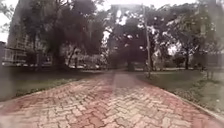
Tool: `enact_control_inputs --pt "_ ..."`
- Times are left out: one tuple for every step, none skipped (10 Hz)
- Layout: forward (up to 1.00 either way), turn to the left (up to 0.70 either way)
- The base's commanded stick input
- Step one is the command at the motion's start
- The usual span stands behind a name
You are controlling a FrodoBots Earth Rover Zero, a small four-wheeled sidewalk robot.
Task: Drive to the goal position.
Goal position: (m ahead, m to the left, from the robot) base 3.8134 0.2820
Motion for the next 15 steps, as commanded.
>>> enact_control_inputs --pt "0.7 0.0" --pt "0.7 0.0" --pt "0.7 0.0" --pt "0.7 0.0" --pt "0.7 0.0" --pt "0.7 0.0" --pt "0.7 0.0" --pt "0.7 0.0" --pt "0.7 0.0" --pt "0.7 0.0" --pt "0.7 0.0" --pt "0.7 0.0" --pt "0.7 0.0" --pt "0.7 0.0" --pt "0.7 0.0"
